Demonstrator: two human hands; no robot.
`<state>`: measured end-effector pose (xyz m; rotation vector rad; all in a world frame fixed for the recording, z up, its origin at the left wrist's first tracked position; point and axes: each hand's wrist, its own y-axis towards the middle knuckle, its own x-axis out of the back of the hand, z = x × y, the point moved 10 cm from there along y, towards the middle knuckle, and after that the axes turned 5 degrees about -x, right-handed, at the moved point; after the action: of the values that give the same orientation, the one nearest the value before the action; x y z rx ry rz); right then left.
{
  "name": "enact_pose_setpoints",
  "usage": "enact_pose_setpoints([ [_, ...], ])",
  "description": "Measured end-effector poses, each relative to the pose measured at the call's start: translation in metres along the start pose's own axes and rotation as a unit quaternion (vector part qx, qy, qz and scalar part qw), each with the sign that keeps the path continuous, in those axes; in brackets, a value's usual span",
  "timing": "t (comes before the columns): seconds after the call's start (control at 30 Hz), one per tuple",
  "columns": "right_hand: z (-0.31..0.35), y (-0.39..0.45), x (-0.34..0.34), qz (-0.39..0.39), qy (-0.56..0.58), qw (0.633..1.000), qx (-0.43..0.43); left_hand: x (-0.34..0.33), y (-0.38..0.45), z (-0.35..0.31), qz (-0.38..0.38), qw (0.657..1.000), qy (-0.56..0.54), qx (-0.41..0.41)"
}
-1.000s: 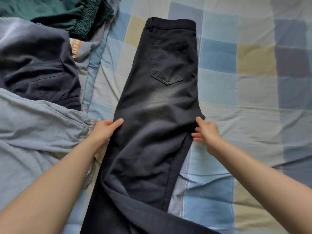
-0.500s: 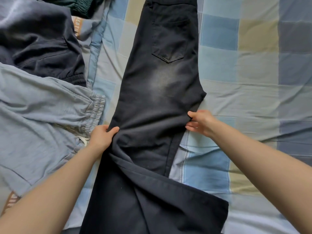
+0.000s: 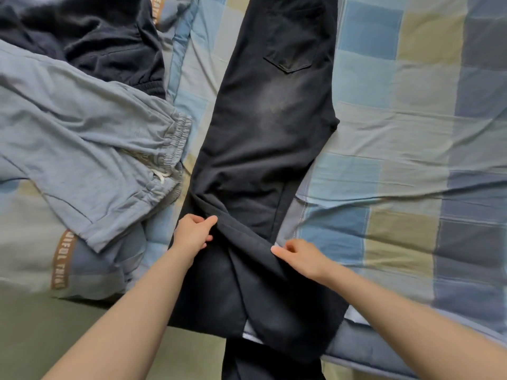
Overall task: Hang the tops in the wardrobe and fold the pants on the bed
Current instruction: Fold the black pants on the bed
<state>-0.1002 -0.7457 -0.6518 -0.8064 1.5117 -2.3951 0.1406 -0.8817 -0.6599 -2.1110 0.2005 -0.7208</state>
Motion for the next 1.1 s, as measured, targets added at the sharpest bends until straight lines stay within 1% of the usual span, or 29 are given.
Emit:
enact_pose_setpoints([
  [0.07,0.007,-0.018,-0.016,-0.001,0.042,0.999,0.005,-0.006,-0.014,0.014,0.016,1.000,-0.004,0.020],
  [0.13,0.024,-0.041,-0.034,0.024,0.098,0.995,0.024,-0.020,-0.033,0.024,0.074,0.995,-0.039,0.049],
  [0.2,0.045,-0.059,-0.055,0.044,0.108,0.991,0.061,-0.034,-0.051,0.029,0.133,0.985,-0.077,0.074],
  [0.23,0.056,-0.068,-0.070,0.071,0.122,0.987,0.080,-0.037,-0.059,0.033,0.151,0.981,-0.087,0.083],
  [0.27,0.064,-0.083,-0.093,0.131,0.163,0.975,0.071,-0.036,-0.066,0.039,0.157,0.981,-0.078,0.082],
  [0.3,0.070,-0.095,-0.115,0.199,0.215,0.954,0.057,-0.033,-0.069,0.044,0.151,0.984,-0.058,0.070],
  [0.37,0.081,-0.114,-0.152,0.307,0.304,0.902,0.012,-0.016,-0.072,0.061,0.116,0.992,-0.004,0.048],
  [0.4,0.085,-0.115,-0.157,0.323,0.302,0.897,0.008,-0.005,-0.071,0.069,0.097,0.994,0.013,0.046],
  [0.43,0.091,-0.108,-0.155,0.302,0.307,0.902,0.014,0.008,-0.069,0.081,0.089,0.995,0.025,0.047],
  [0.47,0.092,-0.094,-0.142,0.241,0.322,0.915,0.012,0.020,-0.066,0.092,0.090,0.994,0.034,0.052],
  [0.5,0.084,-0.076,-0.121,0.149,0.358,0.922,-0.008,0.032,-0.062,0.104,0.094,0.993,0.047,0.058],
  [0.53,0.069,-0.060,-0.097,0.035,0.392,0.918,-0.037,0.046,-0.059,0.115,0.102,0.991,0.071,0.056],
  [0.57,0.049,-0.050,-0.071,-0.083,0.412,0.905,-0.067,0.056,-0.056,0.124,0.112,0.988,0.098,0.044],
  [0.6,0.028,-0.045,-0.052,-0.179,0.405,0.892,-0.094,0.065,-0.054,0.133,0.125,0.984,0.121,0.029],
  [0.63,0.013,-0.042,-0.046,-0.227,0.390,0.885,-0.120,0.074,-0.052,0.139,0.141,0.981,0.134,0.012],
  [0.67,0.001,-0.036,-0.052,-0.222,0.380,0.886,-0.146,0.078,-0.051,0.144,0.158,0.978,0.137,-0.003],
  [0.73,-0.007,-0.025,-0.080,-0.149,0.394,0.890,-0.175,0.084,-0.049,0.151,0.188,0.974,0.123,-0.025],
  [0.77,-0.007,-0.024,-0.093,-0.132,0.399,0.889,-0.180,0.087,-0.048,0.154,0.200,0.972,0.118,-0.032],
  [0.8,-0.007,-0.024,-0.096,-0.144,0.377,0.897,-0.177,0.087,-0.048,0.154,0.210,0.970,0.115,-0.037],
  [0.87,-0.008,-0.033,-0.094,-0.223,0.287,0.916,-0.173,0.088,-0.049,0.154,0.229,0.965,0.121,-0.048],
  [0.9,-0.009,-0.039,-0.092,-0.263,0.251,0.915,-0.173,0.087,-0.049,0.153,0.238,0.962,0.121,-0.053],
  [0.93,-0.009,-0.045,-0.094,-0.288,0.239,0.912,-0.168,0.085,-0.051,0.152,0.250,0.959,0.120,-0.057],
  [0.97,-0.008,-0.050,-0.101,-0.296,0.237,0.911,-0.161,0.084,-0.053,0.152,0.263,0.956,0.118,-0.061],
  [1.0,-0.007,-0.051,-0.109,-0.289,0.230,0.916,-0.154,0.082,-0.055,0.151,0.275,0.952,0.116,-0.069],
  [1.1,-0.005,-0.056,-0.129,-0.247,0.215,0.932,-0.157,0.085,-0.056,0.152,0.276,0.948,0.129,-0.092],
])
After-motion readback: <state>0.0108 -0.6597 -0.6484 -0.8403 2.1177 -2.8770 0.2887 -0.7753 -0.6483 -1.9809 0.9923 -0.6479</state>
